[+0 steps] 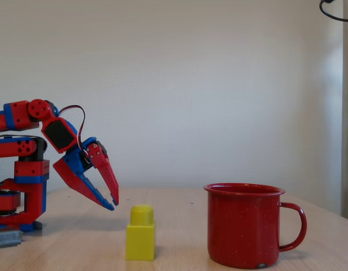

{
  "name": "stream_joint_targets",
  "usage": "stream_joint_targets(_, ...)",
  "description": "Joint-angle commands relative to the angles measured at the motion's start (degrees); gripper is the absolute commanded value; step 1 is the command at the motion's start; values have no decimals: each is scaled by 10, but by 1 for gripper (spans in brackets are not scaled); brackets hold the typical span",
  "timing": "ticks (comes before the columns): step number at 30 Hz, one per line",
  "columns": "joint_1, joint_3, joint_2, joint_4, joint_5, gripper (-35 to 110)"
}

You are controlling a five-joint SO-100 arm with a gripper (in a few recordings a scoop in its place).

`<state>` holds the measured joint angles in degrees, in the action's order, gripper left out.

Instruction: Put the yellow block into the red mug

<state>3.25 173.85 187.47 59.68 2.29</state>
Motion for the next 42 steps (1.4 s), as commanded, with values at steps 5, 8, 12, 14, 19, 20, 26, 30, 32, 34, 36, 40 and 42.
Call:
stream_joint_targets(5, -1, -10, 19, 6, 4, 0)
stream_joint_targets(8, -1, -10, 19, 6, 4, 0)
stream_joint_targets(12, -1, -10, 19, 6, 4, 0)
stream_joint_targets(14, -1, -10, 19, 6, 4, 0)
stream_joint_targets(19, 2, -10, 19, 6, 1, 0)
stream_joint_targets(20, 2, -10, 18, 6, 1, 0)
stream_joint_targets(26, 3, -23, -7, 1, 2, 0)
stream_joint_targets(30, 2, -58, -37, 1, 7, 0)
stream_joint_targets(32, 2, -76, -54, 2, 10, 0)
stream_joint_targets(34, 2, -96, -72, 4, 11, 0)
stream_joint_targets(36, 2, -123, -96, 11, 12, 0)
stream_joint_targets(40, -1, -195, -161, 33, 25, 0)
stream_joint_targets(42, -4, -238, -200, 47, 25, 0)
